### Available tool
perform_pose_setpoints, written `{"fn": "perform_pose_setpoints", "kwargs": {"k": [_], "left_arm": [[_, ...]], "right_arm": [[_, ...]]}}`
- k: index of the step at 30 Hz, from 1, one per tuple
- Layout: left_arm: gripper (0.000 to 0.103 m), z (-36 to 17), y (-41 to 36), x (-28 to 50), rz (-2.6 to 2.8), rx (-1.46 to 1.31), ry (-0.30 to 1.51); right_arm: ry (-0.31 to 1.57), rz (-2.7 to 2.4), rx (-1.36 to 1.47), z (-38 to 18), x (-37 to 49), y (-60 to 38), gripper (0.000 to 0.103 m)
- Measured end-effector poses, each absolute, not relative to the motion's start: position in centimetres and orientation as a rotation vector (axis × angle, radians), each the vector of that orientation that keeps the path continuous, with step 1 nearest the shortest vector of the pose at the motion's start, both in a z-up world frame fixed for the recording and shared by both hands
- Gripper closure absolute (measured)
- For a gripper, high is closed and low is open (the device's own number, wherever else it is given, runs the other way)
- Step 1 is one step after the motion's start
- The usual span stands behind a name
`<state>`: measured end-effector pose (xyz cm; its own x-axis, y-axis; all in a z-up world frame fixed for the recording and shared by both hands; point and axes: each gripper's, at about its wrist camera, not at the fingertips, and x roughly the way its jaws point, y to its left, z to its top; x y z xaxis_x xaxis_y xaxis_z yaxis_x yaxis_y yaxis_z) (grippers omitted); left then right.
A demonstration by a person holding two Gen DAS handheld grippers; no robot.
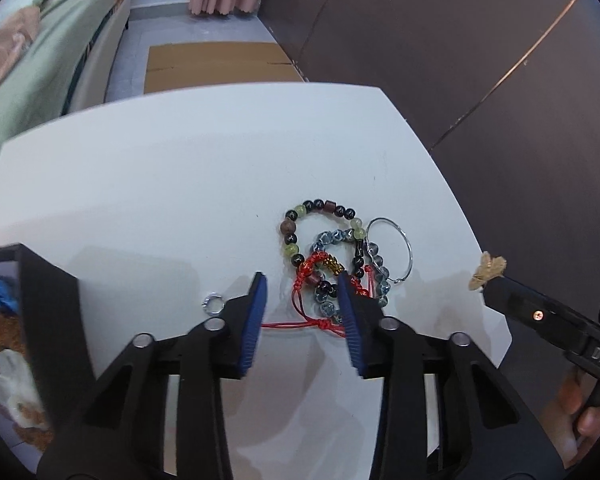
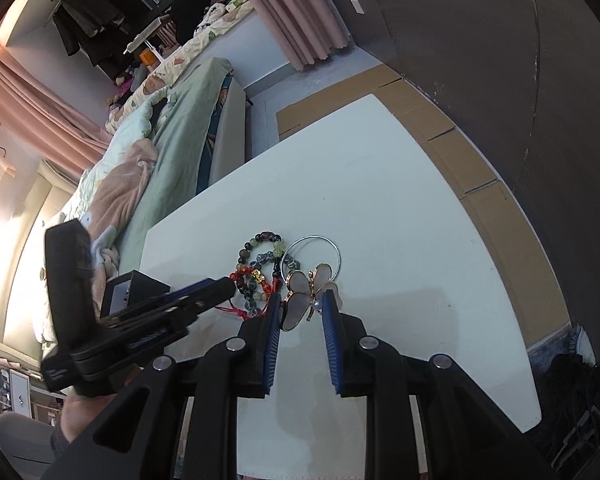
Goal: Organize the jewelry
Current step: 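Grasp the red-string bracelet with the left gripper while the right grasps the butterfly charm, then carry both items to the black box and open both grippers over it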
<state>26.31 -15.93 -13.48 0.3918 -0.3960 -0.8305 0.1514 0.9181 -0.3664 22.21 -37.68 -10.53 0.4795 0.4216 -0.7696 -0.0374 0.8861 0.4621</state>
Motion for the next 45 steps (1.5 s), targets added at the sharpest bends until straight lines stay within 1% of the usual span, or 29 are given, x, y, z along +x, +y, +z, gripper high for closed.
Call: {"fn": "perform_pose_setpoints", "kwargs": {"k": [1,2,3,4,5,12,18,27,36,42,43,44,45], "left_arm": [[0.074,-13.8,-16.0,26.4,-0.358,-0.254,1.125],[0.074,-14.0,-15.9,26.4,-0.368,-0.266,1.126],[0.081,-14.1,-15.9,26.3,-0.376,-0.278,1.119],[0.093,-14.1,-15.9,26.2,-0.398,-0.294,1.116],[0.098,-13.9,-16.0,26.1,-0.41,-0.299,1.114],[0.098,-11.0,-15.4,24.7,-0.441,-0.313,1.073],[0.098,-7.3,-14.0,22.7,-0.459,-0.334,1.002],[0.098,-3.1,-9.2,20.5,-0.391,-0.333,0.923],[0.098,-2.4,-3.7,18.7,-0.299,-0.346,0.898],[0.098,-2.6,-0.5,18.3,-0.266,-0.386,0.894],[0.096,-2.8,0.1,18.4,-0.257,-0.392,0.899],[0.091,-2.9,0.5,18.5,-0.247,-0.39,0.913],[0.065,-3.2,0.8,18.6,-0.229,-0.384,0.931]], "right_arm": [[1.039,0.29,0.414,-10.5,22.1,-37.7,0.083],[1.039,0.29,0.414,-10.4,22.1,-37.8,0.083],[1.039,0.291,0.413,-10.3,22.0,-37.8,0.083],[1.037,0.291,0.413,-10.2,21.9,-37.8,0.083],[1.036,0.292,0.412,-10.2,21.8,-37.8,0.083],[1.025,0.293,0.41,-9.6,21.2,-37.9,0.082],[0.991,0.317,0.431,-8.8,20.6,-37.7,0.083],[0.939,0.367,0.419,-6.6,20.4,-35.3,0.082],[0.876,0.466,0.337,-1.8,21.6,-30.3,0.082],[0.879,0.527,0.286,-0.5,22.3,-25.8,0.082],[0.882,0.542,0.278,-0.4,22.3,-24.8,0.082],[0.882,0.557,0.272,-0.5,22.3,-24.0,0.082],[0.88,0.568,0.267,-0.5,22.2,-23.5,0.082]]}}
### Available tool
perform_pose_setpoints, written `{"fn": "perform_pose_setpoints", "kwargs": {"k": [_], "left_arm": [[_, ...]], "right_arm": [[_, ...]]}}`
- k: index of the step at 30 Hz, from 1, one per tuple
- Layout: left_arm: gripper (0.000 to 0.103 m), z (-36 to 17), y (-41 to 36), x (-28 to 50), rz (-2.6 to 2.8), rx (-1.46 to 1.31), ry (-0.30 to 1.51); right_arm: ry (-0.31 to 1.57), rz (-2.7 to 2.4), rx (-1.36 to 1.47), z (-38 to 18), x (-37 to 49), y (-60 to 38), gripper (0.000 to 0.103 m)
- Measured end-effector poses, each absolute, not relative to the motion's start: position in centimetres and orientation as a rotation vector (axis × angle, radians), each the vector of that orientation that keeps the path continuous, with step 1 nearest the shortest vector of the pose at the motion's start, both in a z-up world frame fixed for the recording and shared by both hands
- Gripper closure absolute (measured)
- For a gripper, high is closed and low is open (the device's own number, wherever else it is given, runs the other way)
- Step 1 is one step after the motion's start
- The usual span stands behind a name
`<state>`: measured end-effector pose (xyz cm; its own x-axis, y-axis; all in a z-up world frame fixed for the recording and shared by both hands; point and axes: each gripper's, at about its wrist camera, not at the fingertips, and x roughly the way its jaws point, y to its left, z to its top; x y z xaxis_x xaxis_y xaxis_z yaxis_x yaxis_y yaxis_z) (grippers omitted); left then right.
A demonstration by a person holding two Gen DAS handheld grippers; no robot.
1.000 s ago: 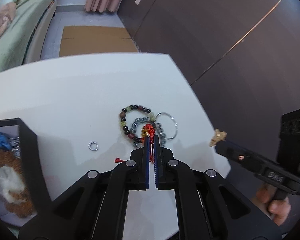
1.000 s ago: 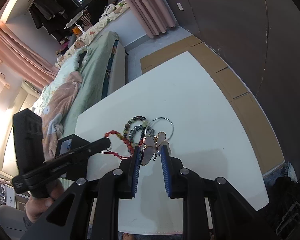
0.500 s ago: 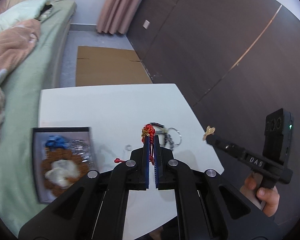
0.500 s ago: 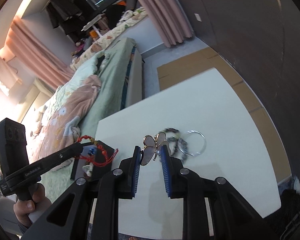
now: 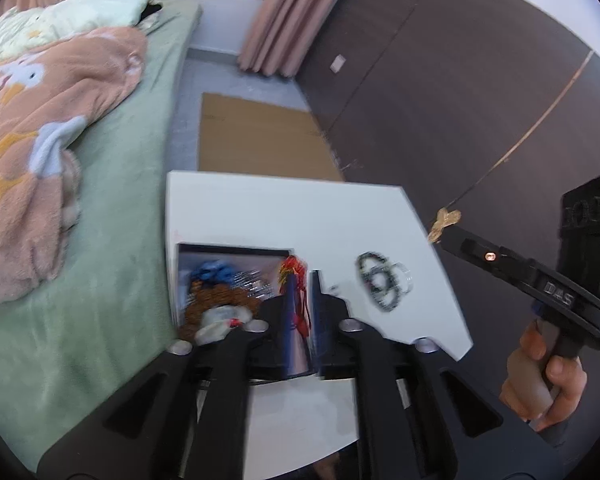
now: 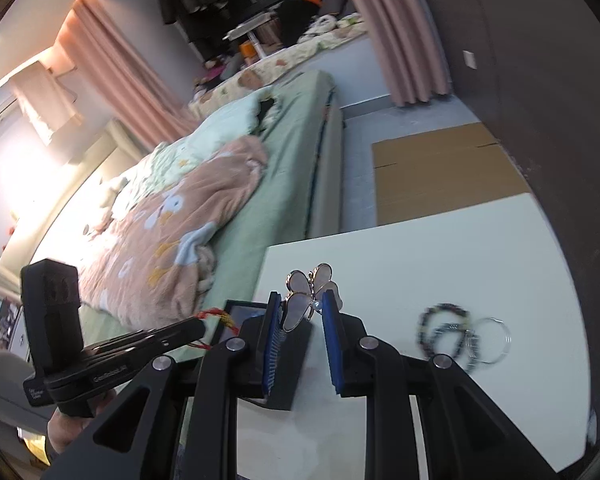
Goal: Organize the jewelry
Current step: 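Carry both items to the black box and open both grippers over it, then move both grippers back to the bracelets and grasp the dark bead bracelet with the left gripper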
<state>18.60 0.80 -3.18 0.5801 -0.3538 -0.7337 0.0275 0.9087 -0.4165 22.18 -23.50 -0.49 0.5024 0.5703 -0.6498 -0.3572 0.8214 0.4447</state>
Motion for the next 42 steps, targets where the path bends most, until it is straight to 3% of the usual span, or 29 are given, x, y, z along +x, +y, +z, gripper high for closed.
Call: {"fn": "perform_pose_setpoints", "kwargs": {"k": [1,2,16,17,18,20,27,30,36,42], "left_arm": [[0.033,-3.3,1.6,18.6,-0.193,-0.381,0.937],[0.028,-3.1,2.3,18.3,-0.162,-0.385,0.918],[0.02,-1.3,9.0,16.1,-0.049,-0.447,0.851],[0.019,-1.2,9.1,16.1,-0.047,-0.451,0.849],[0.017,-1.1,9.4,16.0,-0.043,-0.456,0.846],[0.015,-0.9,9.7,15.9,-0.046,-0.463,0.844],[0.01,-0.2,8.8,16.4,-0.111,-0.459,0.853],[0.008,0.4,7.7,16.7,-0.146,-0.437,0.854],[0.008,0.6,4.6,17.3,-0.165,-0.381,0.857],[0.008,-0.8,0.0,17.7,-0.16,-0.283,0.871]], "right_arm": [[0.877,0.588,0.262,-0.7,22.1,-22.9,0.082],[0.878,0.603,0.264,-1.1,21.9,-22.5,0.082],[0.964,0.695,0.249,-4.2,21.8,-15.3,0.08],[0.964,0.69,0.235,-4.3,22.0,-14.8,0.076],[0.974,0.683,0.224,-4.5,22.1,-14.5,0.052],[0.97,0.66,0.232,-4.5,22.0,-14.8,0.03],[0.983,0.542,0.207,-2.6,21.5,-17.7,0.031],[0.989,0.491,0.23,-1.3,21.2,-19.8,0.022],[0.957,0.398,0.249,0.6,20.8,-25.5,0.019],[0.887,0.373,0.318,-1.1,21.4,-31.5,0.018]]}}
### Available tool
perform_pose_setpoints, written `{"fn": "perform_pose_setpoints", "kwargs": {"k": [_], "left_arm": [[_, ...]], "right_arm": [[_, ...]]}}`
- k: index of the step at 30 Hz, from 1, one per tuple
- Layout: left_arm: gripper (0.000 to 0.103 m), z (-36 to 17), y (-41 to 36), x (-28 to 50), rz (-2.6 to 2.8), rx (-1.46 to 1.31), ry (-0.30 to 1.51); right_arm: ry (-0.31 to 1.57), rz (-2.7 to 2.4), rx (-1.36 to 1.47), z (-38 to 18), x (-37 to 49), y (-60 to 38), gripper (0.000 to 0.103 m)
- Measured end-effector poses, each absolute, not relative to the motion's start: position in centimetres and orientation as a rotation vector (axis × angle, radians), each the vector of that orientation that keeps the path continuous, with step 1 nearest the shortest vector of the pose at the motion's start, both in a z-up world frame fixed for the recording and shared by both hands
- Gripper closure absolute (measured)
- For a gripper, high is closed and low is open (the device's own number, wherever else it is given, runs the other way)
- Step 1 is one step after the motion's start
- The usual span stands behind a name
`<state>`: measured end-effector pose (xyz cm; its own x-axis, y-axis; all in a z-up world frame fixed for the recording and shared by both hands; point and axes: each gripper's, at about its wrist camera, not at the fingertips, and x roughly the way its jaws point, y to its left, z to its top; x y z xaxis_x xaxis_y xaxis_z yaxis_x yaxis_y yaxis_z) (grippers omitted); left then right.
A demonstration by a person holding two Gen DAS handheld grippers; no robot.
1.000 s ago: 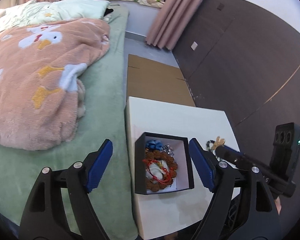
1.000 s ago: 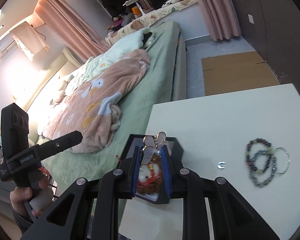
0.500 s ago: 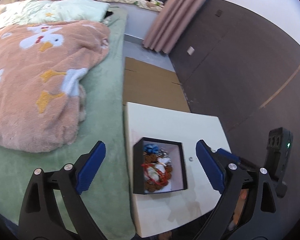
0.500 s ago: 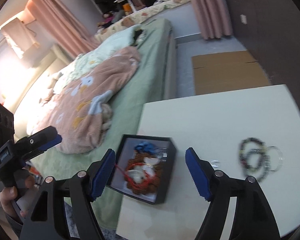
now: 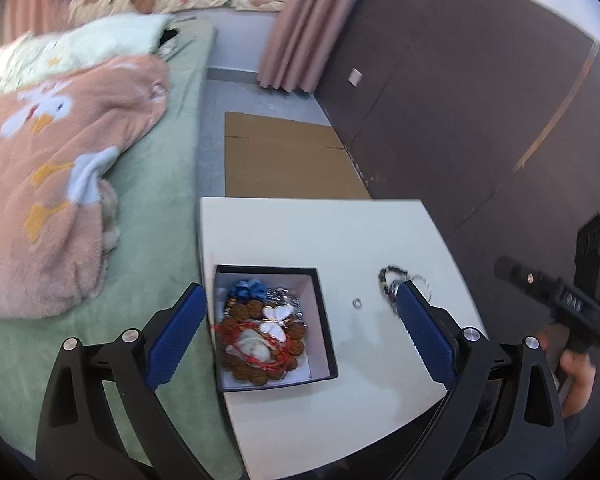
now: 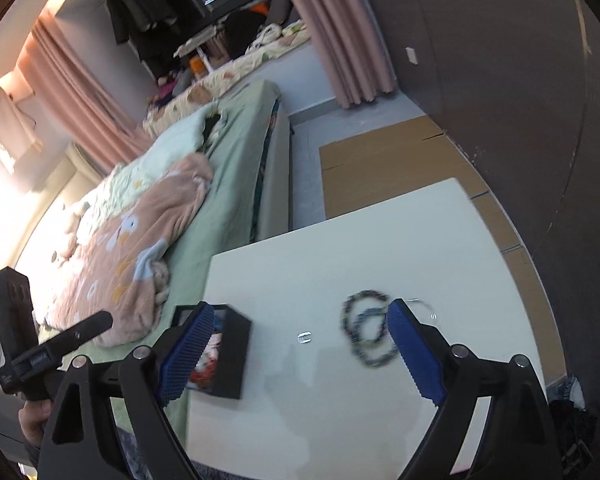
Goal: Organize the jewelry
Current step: 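Move both grippers back to the bracelets and grasp the dark bead bracelet with the left gripper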
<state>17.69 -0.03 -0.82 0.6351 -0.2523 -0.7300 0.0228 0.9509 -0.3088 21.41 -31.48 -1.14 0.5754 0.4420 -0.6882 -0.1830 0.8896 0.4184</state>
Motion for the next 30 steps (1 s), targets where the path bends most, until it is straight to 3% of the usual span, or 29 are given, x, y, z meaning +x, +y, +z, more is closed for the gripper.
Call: {"fn": "perform_pose_setpoints", "kwargs": {"k": [3,8,16,20,25,30], "left_arm": [[0.008,-2.1,-2.4,18.7,-0.201,-0.306,0.907],[0.011,-3.3,-6.8,21.5,-0.212,-0.299,0.942],[0.039,-6.8,-13.1,25.0,-0.202,-0.288,1.066],[0.043,-8.7,-15.3,26.6,-0.177,-0.284,1.123],[0.062,-11.6,-17.1,28.2,-0.118,-0.291,1.198],[0.063,-13.2,-17.6,28.6,-0.108,-0.332,1.223]], "right_arm": [[0.998,0.333,0.337,-4.6,23.1,-34.0,0.033],[1.079,0.288,0.332,-8.0,24.4,-36.4,0.037],[1.093,0.294,0.38,-8.7,25.1,-39.4,0.037],[1.1,0.304,0.43,-9.1,25.4,-40.6,0.046],[1.119,0.302,0.459,-9.9,26.1,-41.6,0.053],[1.12,0.295,0.465,-9.9,26.1,-42.1,0.053]]}}
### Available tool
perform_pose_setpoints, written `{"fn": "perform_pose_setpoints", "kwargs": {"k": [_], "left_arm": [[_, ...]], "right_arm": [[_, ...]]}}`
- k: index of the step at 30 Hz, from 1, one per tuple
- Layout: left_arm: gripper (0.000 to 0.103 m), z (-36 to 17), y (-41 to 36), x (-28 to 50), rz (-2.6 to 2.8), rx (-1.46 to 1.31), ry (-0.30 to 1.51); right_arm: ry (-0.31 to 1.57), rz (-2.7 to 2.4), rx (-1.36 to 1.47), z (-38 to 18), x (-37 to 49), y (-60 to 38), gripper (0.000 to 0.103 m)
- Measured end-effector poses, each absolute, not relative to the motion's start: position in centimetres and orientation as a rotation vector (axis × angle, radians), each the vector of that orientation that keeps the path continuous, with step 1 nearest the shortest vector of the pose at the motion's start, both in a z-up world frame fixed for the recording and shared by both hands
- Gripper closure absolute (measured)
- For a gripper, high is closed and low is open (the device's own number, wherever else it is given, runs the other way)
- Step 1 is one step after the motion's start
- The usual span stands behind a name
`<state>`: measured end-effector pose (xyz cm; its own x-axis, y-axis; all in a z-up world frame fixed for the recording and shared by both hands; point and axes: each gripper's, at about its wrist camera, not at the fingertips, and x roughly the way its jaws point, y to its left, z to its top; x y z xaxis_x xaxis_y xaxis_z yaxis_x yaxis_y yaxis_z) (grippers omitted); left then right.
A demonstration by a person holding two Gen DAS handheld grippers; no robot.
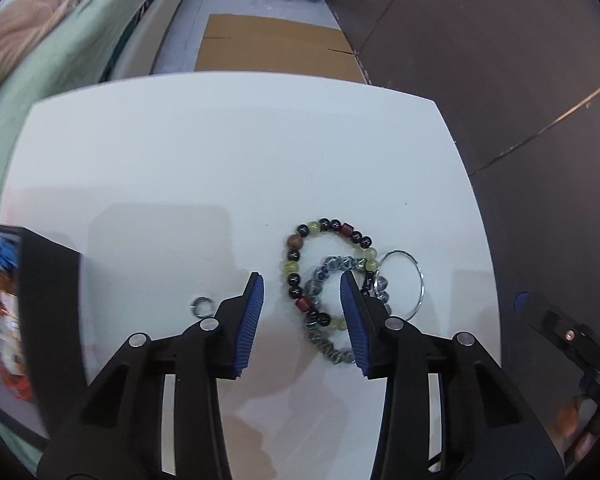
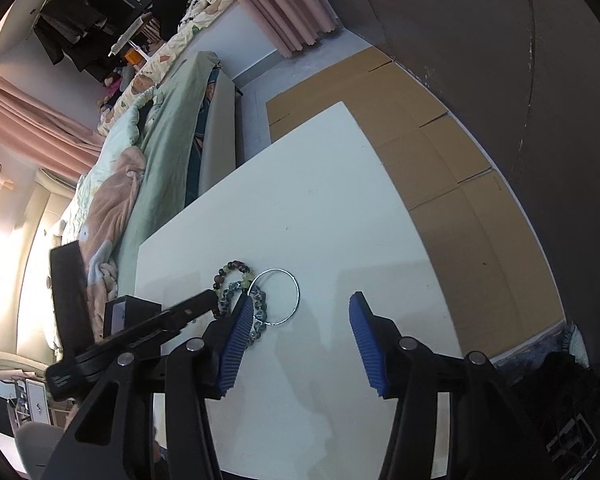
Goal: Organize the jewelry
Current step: 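Move both grippers back to the bracelets and grasp the dark bead bracelet with the left gripper, then grasp the silver hoop ring with the right gripper while the left holds the dark bracelet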
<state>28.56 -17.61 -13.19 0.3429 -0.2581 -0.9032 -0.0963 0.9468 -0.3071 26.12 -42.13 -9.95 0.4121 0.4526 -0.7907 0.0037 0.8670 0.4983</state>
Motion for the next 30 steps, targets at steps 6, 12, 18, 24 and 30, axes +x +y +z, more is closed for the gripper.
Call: {"fn": "perform_pose_setpoints", "kwargs": {"k": [6,12,18,24,30], "left_arm": [[0.094,-13.8,-16.9,28.6,-0.103,-0.379,1.22],[0.094,-11.8,-16.2,27.9,-0.17,-0.375,1.166],[0.094,-9.0,-14.2,26.6,-0.227,-0.38,1.098],[0.094,-7.8,-12.4,25.8,-0.265,-0.395,1.057],[0.094,-7.8,-10.7,24.5,-0.315,-0.419,1.019]], "right_arm": [[1.107,0.316,0.452,-9.4,25.9,-41.6,0.053],[1.132,0.32,0.406,-9.9,26.2,-39.5,0.057],[1.165,0.347,0.364,-10.6,27.0,-37.1,0.064],[1.198,0.348,0.311,-11.6,27.7,-34.2,0.07],[1.236,0.33,0.205,-12.9,27.9,-31.8,0.072]]}}
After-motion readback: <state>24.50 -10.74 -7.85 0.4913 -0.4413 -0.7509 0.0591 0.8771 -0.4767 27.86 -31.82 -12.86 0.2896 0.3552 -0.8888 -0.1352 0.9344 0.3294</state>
